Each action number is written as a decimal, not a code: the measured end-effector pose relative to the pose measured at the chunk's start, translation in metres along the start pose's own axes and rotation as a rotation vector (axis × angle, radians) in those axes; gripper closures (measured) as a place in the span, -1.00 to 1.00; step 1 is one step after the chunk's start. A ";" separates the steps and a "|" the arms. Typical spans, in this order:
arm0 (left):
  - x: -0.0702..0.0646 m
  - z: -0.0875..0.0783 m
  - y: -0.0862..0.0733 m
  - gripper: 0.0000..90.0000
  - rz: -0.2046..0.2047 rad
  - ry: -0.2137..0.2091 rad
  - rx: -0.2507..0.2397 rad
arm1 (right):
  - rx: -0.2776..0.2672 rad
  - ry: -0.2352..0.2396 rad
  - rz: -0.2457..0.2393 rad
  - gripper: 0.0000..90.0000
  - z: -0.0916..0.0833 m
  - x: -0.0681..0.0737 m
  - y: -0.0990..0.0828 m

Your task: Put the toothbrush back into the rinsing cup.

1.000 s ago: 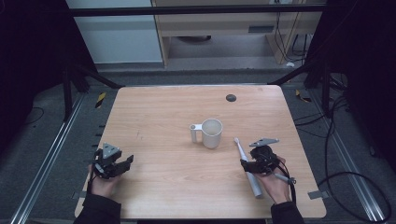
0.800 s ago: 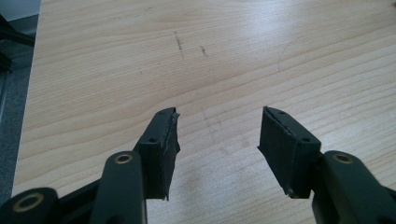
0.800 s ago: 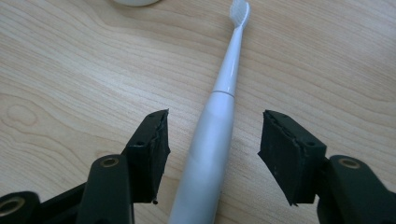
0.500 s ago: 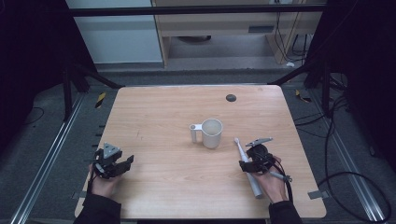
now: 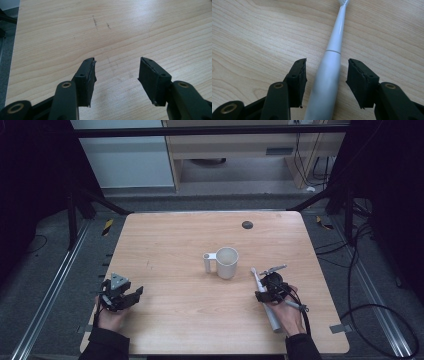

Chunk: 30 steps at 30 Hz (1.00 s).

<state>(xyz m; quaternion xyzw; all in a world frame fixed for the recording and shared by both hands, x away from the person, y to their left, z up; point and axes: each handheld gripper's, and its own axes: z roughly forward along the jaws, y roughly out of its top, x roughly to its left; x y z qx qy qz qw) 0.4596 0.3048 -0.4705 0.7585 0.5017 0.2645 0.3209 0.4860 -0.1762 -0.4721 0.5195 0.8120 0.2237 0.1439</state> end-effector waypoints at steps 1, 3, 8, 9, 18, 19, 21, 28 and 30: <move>0.000 0.000 0.000 0.02 0.000 -0.001 0.001 | 0.000 -0.001 0.001 0.11 0.000 0.000 0.000; 0.000 0.000 0.000 0.02 0.000 -0.001 0.002 | 0.014 -0.002 0.006 0.13 0.002 0.000 0.001; 0.000 0.000 0.000 0.03 -0.001 -0.004 0.005 | 0.038 0.003 0.013 0.17 0.004 -0.002 0.000; 0.000 0.000 0.000 0.03 0.000 -0.005 0.006 | 0.044 0.006 0.019 0.18 0.004 -0.001 0.000; 0.000 0.001 0.000 0.03 -0.002 -0.008 0.013 | 0.088 -0.001 0.021 0.20 0.006 -0.001 0.002; 0.000 0.001 0.000 0.03 -0.002 -0.008 0.014 | 0.092 -0.002 0.024 0.20 0.006 0.000 0.003; 0.000 0.001 0.000 0.04 -0.002 -0.009 0.014 | 0.095 -0.006 0.020 0.20 0.006 0.000 0.003; -0.002 0.001 0.001 0.04 0.005 -0.009 0.015 | 0.113 -0.006 0.020 0.37 0.004 0.002 0.003; -0.002 0.001 0.001 0.04 0.004 -0.010 0.017 | 0.113 -0.006 0.021 0.42 0.004 0.002 0.003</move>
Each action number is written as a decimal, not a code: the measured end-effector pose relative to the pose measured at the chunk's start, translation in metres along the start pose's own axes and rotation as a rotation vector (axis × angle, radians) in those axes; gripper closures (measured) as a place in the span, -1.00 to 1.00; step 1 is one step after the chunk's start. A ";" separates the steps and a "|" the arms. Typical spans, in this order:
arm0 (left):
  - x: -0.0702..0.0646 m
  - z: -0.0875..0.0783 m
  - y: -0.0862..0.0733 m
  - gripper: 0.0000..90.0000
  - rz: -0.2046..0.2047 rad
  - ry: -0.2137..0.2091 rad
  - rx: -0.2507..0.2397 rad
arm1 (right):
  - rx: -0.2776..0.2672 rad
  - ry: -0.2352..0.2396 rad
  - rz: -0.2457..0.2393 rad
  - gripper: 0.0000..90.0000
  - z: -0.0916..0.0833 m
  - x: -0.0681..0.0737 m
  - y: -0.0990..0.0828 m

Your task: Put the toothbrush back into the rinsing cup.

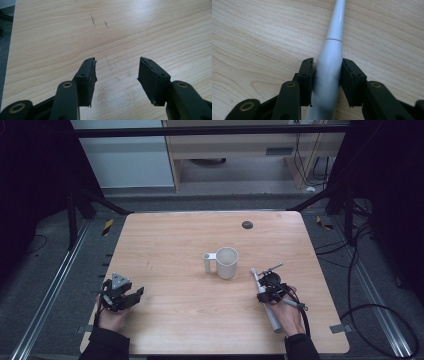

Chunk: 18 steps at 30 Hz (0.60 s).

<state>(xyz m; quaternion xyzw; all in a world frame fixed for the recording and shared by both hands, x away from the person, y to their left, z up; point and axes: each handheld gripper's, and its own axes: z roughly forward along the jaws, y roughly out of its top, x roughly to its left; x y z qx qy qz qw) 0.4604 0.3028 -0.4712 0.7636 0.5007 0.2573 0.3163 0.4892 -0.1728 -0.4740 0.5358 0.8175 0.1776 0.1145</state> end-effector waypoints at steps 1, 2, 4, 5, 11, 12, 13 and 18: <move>0.000 0.000 0.000 0.04 0.000 -0.001 0.002 | 0.002 0.000 -0.002 0.47 0.000 -0.001 0.000; 0.000 0.000 0.000 0.05 -0.002 -0.001 0.001 | 0.002 0.001 -0.003 0.47 0.000 -0.001 0.000; 0.000 0.000 0.000 0.05 -0.004 -0.001 0.001 | 0.004 0.001 0.002 0.48 -0.001 -0.001 0.000; 0.000 0.000 0.000 0.05 -0.004 -0.002 0.001 | 0.002 0.003 0.000 0.48 -0.001 -0.001 0.000; 0.000 0.001 0.000 0.05 -0.004 -0.005 0.005 | -0.011 -0.007 -0.002 0.49 -0.004 -0.002 -0.001; 0.000 0.001 0.000 0.05 -0.005 -0.006 0.006 | -0.017 -0.003 0.001 0.49 -0.006 -0.003 -0.001; 0.000 0.001 0.000 0.05 -0.005 -0.006 0.006 | -0.021 0.000 0.005 0.49 -0.007 -0.002 -0.001; 0.000 0.001 0.000 0.05 -0.007 -0.007 0.005 | -0.048 0.018 0.000 0.49 -0.014 -0.004 -0.001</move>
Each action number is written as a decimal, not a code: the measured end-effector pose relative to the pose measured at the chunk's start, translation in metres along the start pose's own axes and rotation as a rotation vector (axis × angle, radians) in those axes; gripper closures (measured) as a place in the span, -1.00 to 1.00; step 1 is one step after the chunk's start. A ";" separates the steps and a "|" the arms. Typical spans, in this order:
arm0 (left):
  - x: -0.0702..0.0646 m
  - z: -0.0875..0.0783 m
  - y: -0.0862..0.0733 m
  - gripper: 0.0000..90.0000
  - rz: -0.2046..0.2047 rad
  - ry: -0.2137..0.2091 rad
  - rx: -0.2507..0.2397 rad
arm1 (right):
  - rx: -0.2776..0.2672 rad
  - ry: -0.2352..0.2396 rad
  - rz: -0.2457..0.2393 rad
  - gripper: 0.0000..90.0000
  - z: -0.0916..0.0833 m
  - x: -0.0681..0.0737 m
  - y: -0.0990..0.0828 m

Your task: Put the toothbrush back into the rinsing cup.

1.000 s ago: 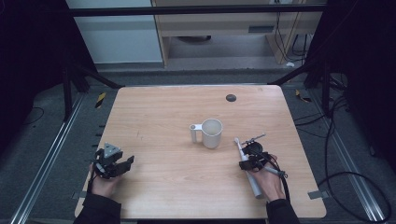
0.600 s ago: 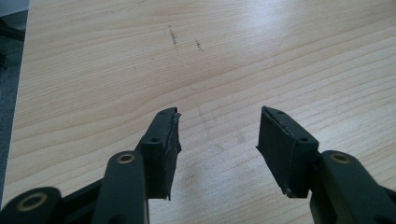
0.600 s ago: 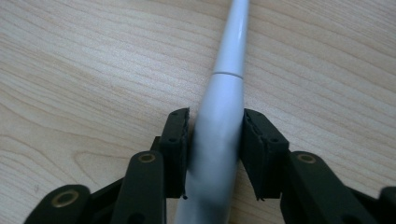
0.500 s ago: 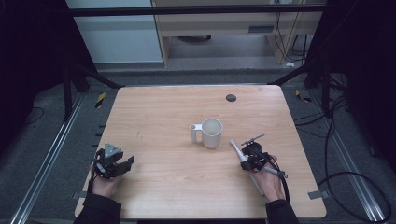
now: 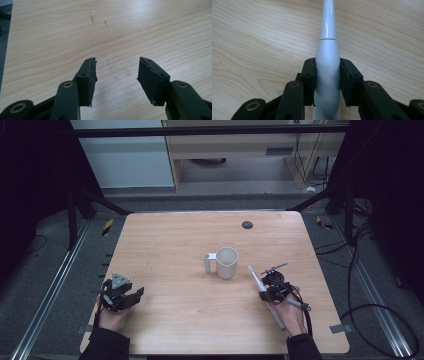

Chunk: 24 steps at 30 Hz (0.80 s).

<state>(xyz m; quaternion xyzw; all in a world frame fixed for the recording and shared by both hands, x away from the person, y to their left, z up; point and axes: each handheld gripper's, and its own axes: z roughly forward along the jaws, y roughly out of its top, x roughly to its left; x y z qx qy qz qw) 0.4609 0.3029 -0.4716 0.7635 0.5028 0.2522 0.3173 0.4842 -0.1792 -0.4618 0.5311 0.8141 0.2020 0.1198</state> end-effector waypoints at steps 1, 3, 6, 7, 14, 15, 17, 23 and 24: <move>0.000 0.000 0.000 0.05 0.000 0.000 0.000 | -0.011 0.000 -0.002 0.49 -0.002 0.000 0.000; 0.000 0.000 0.000 0.05 -0.001 0.000 0.000 | -0.033 0.008 0.000 0.49 -0.006 0.000 -0.001; 0.000 0.000 0.000 0.05 -0.002 0.000 0.000 | -0.064 0.021 0.003 0.49 -0.013 0.000 -0.002; 0.000 0.000 0.000 0.05 -0.002 0.000 0.000 | -0.079 0.022 -0.001 0.49 -0.016 -0.001 -0.003; -0.001 0.000 0.001 0.05 -0.002 0.001 0.000 | -0.149 0.049 0.010 0.50 -0.032 -0.003 -0.005; -0.001 0.000 0.001 0.06 -0.002 0.001 0.001 | -0.165 0.053 0.005 0.50 -0.033 -0.004 -0.005; -0.001 0.000 0.001 0.05 -0.002 0.001 0.002 | -0.196 0.064 0.009 0.49 -0.037 -0.004 -0.005; 0.000 0.000 0.001 0.06 -0.004 0.002 -0.003 | -0.341 0.103 0.026 0.49 -0.049 -0.007 -0.007; -0.001 0.000 0.001 0.06 -0.005 0.002 -0.002 | -0.368 0.111 0.036 0.49 -0.051 -0.007 -0.007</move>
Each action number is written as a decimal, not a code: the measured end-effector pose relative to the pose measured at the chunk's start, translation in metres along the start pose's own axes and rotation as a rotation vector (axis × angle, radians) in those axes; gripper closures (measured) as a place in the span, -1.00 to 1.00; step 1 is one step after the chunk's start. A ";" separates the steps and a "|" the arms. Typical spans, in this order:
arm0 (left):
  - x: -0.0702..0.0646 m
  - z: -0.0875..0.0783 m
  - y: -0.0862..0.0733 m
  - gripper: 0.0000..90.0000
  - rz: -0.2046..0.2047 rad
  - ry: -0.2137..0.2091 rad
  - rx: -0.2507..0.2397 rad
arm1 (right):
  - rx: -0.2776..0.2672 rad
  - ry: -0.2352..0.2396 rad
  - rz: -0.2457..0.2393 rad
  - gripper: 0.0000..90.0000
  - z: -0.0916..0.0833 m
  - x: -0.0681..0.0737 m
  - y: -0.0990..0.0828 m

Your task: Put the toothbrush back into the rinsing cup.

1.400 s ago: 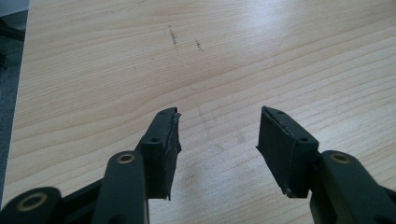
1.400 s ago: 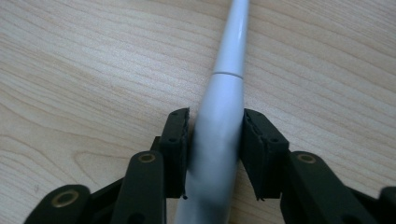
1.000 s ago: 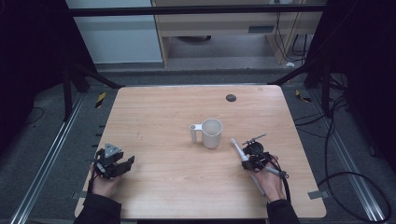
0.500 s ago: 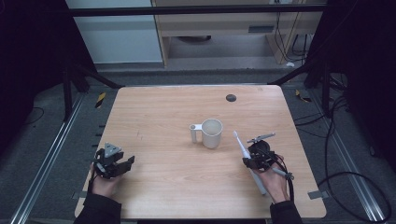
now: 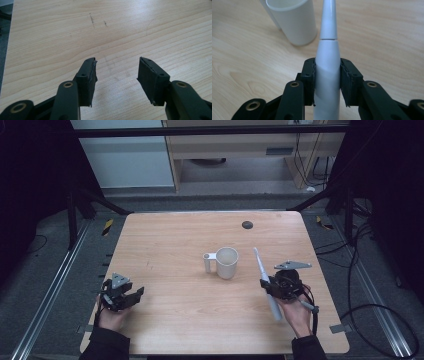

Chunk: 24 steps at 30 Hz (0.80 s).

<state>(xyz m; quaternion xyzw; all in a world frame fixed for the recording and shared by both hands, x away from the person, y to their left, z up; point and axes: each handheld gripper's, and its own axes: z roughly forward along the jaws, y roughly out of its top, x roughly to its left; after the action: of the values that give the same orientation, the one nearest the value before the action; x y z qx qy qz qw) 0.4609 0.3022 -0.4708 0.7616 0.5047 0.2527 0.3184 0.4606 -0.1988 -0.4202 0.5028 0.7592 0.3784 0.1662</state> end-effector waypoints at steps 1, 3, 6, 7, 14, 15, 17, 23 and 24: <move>0.000 0.000 0.000 0.06 0.003 -0.001 0.001 | -0.029 0.004 0.008 0.49 -0.002 0.000 0.000; 0.000 0.000 0.000 0.06 0.005 -0.001 0.000 | -0.080 0.008 0.016 0.49 -0.005 -0.001 0.001; 0.000 0.000 0.000 0.06 0.004 -0.001 -0.003 | -0.158 -0.001 0.021 0.49 -0.010 -0.002 0.001; 0.000 0.000 0.000 0.06 0.004 -0.001 -0.003 | -0.183 -0.001 0.027 0.49 -0.011 -0.002 0.002; 0.000 -0.001 0.000 0.06 0.003 0.000 -0.005 | -0.279 -0.013 0.023 0.49 -0.013 0.001 0.009; 0.000 -0.001 0.000 0.06 0.002 0.000 -0.005 | -0.302 -0.012 0.023 0.49 -0.013 0.002 0.012; 0.000 0.000 0.000 0.06 0.002 0.000 -0.005 | -0.334 -0.014 0.022 0.49 -0.013 0.004 0.016; 0.000 -0.001 0.000 0.06 0.001 -0.001 -0.005 | -0.424 -0.008 0.037 0.49 -0.009 0.011 0.031; 0.000 -0.001 0.000 0.06 0.000 -0.001 -0.006 | -0.436 -0.007 0.040 0.49 -0.008 0.012 0.033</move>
<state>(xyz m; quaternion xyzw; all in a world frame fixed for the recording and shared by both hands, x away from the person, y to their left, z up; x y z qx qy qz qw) 0.4604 0.3023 -0.4706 0.7609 0.5037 0.2539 0.3207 0.4714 -0.1846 -0.3889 0.4712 0.6487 0.5352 0.2661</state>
